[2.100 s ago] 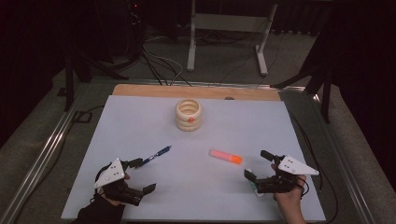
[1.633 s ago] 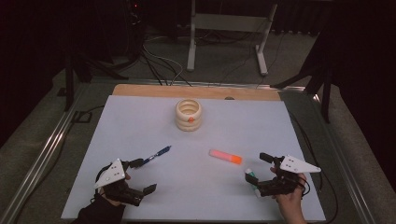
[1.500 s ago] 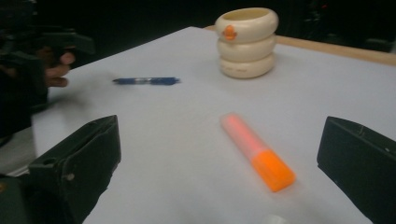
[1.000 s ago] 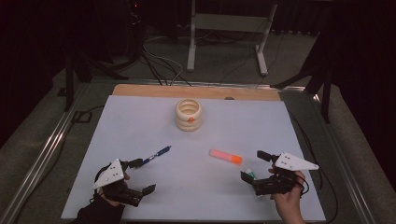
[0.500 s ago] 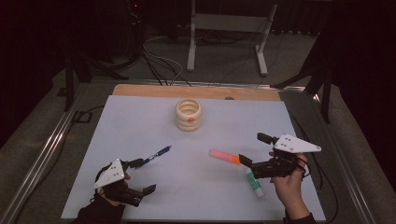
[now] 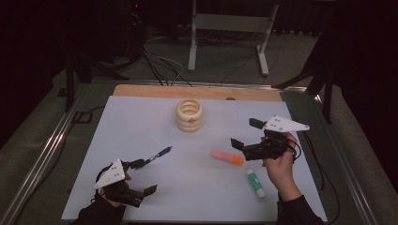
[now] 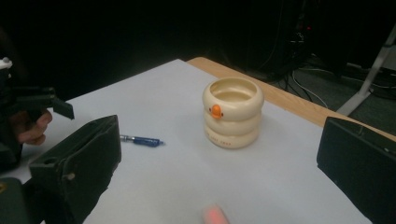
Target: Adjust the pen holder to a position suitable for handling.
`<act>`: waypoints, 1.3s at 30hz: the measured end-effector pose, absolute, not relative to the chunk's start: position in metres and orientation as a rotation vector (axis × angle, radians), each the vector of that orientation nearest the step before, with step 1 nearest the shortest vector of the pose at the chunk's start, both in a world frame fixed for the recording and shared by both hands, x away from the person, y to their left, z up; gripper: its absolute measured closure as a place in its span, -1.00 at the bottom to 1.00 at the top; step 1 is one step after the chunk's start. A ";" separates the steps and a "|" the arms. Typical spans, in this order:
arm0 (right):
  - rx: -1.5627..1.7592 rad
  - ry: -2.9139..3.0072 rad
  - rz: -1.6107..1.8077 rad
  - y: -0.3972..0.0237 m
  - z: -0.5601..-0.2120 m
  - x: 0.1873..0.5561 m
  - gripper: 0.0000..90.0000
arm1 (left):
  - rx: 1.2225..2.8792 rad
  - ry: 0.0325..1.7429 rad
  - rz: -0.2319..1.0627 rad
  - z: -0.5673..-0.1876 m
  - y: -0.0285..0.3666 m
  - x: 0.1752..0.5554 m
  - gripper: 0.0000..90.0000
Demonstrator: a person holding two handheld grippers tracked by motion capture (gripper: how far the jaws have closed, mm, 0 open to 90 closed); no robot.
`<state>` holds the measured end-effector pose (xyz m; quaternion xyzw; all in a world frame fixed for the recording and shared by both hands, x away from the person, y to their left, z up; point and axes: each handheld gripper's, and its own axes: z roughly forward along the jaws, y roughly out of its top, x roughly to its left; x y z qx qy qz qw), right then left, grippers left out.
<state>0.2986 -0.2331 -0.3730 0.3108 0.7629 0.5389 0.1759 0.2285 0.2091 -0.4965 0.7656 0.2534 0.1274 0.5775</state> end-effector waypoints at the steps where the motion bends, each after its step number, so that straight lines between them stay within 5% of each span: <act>1: 0.880 2.162 1.523 -0.232 -0.372 0.301 -1.00 | 1.792 0.591 0.301 -0.497 0.209 0.228 -0.99; 39: 0.919 2.263 1.447 -0.163 -0.376 0.384 -1.00 | 1.789 0.586 0.294 -0.496 0.208 0.228 -0.99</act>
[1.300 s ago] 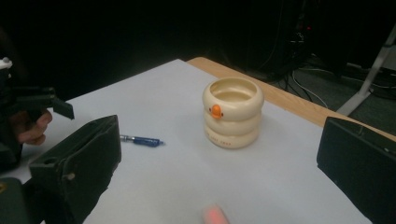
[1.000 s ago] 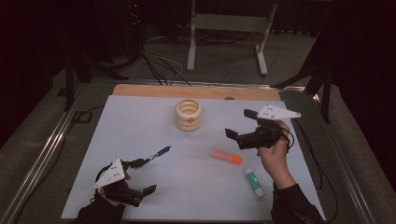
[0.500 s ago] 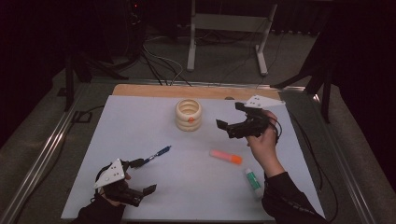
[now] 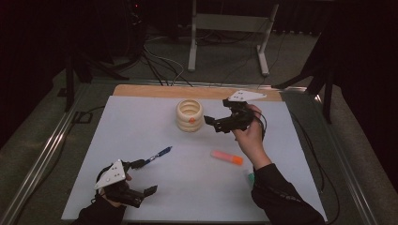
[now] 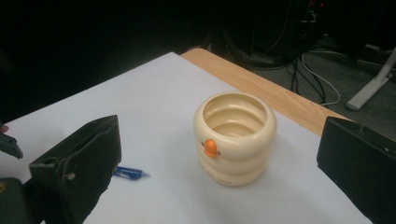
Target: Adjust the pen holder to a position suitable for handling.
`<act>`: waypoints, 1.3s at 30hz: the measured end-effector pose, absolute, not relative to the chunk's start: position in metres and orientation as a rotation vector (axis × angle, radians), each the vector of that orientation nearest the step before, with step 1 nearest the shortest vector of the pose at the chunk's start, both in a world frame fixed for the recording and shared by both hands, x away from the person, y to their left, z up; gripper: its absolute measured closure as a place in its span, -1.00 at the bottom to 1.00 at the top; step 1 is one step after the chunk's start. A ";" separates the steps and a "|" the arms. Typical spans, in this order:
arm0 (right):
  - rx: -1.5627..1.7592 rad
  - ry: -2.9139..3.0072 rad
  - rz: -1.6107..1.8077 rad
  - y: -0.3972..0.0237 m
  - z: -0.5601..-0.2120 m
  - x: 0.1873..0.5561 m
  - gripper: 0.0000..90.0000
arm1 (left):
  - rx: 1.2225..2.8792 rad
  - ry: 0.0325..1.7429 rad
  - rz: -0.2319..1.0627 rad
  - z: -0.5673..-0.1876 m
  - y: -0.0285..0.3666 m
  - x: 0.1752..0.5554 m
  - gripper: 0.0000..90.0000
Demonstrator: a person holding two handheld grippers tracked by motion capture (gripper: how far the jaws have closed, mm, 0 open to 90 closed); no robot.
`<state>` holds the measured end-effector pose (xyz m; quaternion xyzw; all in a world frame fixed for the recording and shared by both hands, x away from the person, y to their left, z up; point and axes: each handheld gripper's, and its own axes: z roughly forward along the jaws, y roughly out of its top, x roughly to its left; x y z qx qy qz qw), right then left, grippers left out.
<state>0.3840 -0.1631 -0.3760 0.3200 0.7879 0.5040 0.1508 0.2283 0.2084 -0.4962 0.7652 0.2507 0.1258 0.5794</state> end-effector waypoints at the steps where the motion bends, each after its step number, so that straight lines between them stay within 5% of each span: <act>1: 0.923 2.264 1.451 -0.161 -0.377 0.386 -1.00 | 1.793 0.585 0.294 -0.496 0.209 0.228 -0.99; 34: 1.239 2.336 1.168 -0.117 -0.386 0.462 -1.00 | 1.788 0.589 0.291 -0.497 0.209 0.229 -0.99; 39: 1.248 2.342 1.113 -0.102 -0.396 0.469 -0.82 | 1.793 0.586 0.293 -0.497 0.209 0.228 -0.99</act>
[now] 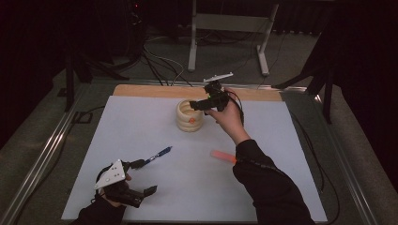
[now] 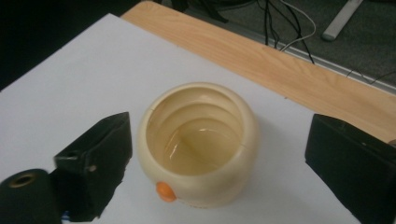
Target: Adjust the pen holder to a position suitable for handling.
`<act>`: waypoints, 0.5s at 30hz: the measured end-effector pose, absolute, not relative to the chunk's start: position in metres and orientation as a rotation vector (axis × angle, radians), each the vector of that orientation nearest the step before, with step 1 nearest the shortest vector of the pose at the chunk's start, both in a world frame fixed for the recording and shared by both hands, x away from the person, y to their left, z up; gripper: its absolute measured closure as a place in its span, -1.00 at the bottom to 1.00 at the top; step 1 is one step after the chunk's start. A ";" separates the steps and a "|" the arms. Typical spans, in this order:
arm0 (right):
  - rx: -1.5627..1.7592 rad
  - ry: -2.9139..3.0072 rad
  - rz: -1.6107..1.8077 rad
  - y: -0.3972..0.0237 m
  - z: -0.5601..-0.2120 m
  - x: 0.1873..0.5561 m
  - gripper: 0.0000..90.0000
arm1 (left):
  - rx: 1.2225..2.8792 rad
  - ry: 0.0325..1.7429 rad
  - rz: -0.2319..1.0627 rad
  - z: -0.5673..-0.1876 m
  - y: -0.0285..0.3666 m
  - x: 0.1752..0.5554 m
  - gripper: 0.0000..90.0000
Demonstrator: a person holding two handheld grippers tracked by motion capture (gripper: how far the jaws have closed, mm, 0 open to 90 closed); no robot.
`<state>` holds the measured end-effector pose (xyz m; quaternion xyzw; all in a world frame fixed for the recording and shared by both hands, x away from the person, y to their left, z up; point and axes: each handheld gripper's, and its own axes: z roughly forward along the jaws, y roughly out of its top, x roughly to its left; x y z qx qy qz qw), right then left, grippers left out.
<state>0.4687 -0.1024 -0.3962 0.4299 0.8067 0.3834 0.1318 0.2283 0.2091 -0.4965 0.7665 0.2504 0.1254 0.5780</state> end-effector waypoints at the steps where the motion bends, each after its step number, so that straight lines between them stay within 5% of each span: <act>1: 1.254 2.334 1.098 -0.099 -0.400 0.470 -0.79 | 1.793 0.585 0.294 -0.497 0.209 0.228 -0.99; 15: 1.326 2.271 0.896 -0.082 -0.426 0.479 -0.04 | 1.799 0.585 0.294 -0.497 0.210 0.229 -0.99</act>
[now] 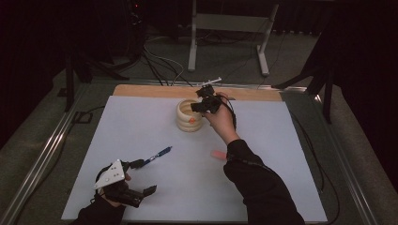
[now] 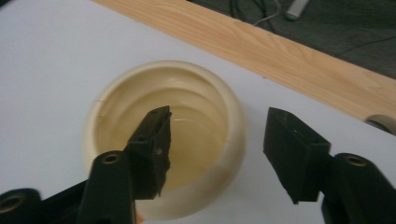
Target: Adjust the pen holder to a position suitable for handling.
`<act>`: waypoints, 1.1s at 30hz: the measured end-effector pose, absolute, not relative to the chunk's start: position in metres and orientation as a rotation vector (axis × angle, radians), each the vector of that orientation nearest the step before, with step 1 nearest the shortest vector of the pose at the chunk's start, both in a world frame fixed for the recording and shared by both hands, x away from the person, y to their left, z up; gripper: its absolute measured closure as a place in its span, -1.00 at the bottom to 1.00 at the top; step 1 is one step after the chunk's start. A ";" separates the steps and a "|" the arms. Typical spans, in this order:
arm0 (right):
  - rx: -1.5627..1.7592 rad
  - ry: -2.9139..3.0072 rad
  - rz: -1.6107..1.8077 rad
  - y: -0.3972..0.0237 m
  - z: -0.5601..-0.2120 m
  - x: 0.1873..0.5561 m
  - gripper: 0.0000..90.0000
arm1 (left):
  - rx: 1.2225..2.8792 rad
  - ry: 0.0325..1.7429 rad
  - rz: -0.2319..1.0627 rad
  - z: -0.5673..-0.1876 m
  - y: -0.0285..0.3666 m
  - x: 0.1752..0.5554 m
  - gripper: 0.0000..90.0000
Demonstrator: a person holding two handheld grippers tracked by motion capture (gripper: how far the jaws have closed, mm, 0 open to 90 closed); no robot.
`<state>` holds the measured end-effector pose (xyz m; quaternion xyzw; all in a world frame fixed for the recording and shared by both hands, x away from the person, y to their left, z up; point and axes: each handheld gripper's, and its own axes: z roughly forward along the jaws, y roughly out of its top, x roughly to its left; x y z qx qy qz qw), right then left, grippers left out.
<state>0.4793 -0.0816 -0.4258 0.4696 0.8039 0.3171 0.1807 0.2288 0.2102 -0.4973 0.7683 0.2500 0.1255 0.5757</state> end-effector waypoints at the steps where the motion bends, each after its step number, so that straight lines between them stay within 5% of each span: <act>1: 1.330 2.272 0.889 -0.081 -0.427 0.480 0.01 | 1.803 0.585 0.295 -0.497 0.210 0.229 -0.99; 10: 1.401 2.251 0.826 -0.078 -0.442 0.485 0.18 | 1.807 0.583 0.296 -0.498 0.210 0.229 -0.99; 20: 1.513 2.206 0.827 -0.077 -0.442 0.491 0.62 | 1.802 0.586 0.295 -0.498 0.211 0.229 -0.99; 33: 1.514 2.196 0.750 -0.086 -0.431 0.483 0.65 | 1.808 0.585 0.297 -0.498 0.210 0.229 -0.99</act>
